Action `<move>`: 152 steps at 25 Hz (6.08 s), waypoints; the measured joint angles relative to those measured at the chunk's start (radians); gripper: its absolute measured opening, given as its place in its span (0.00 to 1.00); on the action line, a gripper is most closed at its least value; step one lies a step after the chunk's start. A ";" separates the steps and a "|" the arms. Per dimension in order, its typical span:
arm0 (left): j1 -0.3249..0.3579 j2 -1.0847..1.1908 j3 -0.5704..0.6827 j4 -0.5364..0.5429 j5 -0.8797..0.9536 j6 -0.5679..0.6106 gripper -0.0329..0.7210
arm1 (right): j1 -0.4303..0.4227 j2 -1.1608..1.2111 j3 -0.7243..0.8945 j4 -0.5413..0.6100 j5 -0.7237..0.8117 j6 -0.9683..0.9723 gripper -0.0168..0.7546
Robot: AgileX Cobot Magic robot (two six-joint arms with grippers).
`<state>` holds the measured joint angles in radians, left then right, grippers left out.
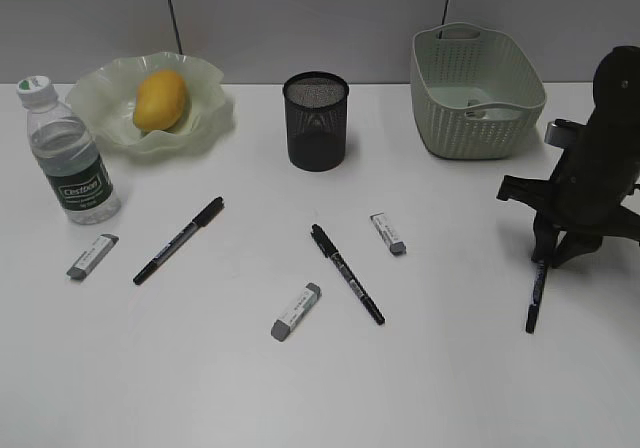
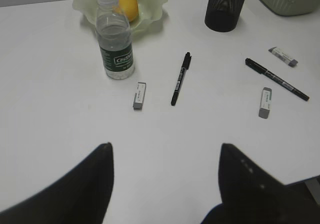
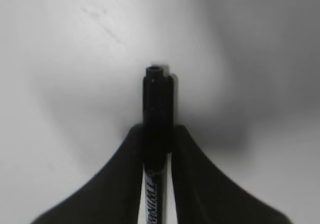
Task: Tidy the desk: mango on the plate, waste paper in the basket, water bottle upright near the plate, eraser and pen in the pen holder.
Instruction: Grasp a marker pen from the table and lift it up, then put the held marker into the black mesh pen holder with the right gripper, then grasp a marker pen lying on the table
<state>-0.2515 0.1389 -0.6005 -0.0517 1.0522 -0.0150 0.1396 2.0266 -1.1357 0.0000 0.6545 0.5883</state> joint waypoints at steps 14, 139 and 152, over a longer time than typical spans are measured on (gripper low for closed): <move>0.000 0.000 0.000 0.000 0.000 0.000 0.70 | 0.022 -0.066 0.000 0.010 -0.007 -0.151 0.21; 0.000 0.397 -0.001 -0.149 -0.259 0.175 0.69 | 0.313 -1.902 0.568 0.000 0.432 -0.544 0.62; -0.079 1.121 -0.359 -0.187 -0.274 0.259 0.69 | 0.313 -1.904 0.603 0.005 0.438 -0.543 0.62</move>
<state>-0.3301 1.2595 -0.9596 -0.2383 0.7782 0.2438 0.4528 0.1228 -0.5324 0.0053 1.0929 0.0455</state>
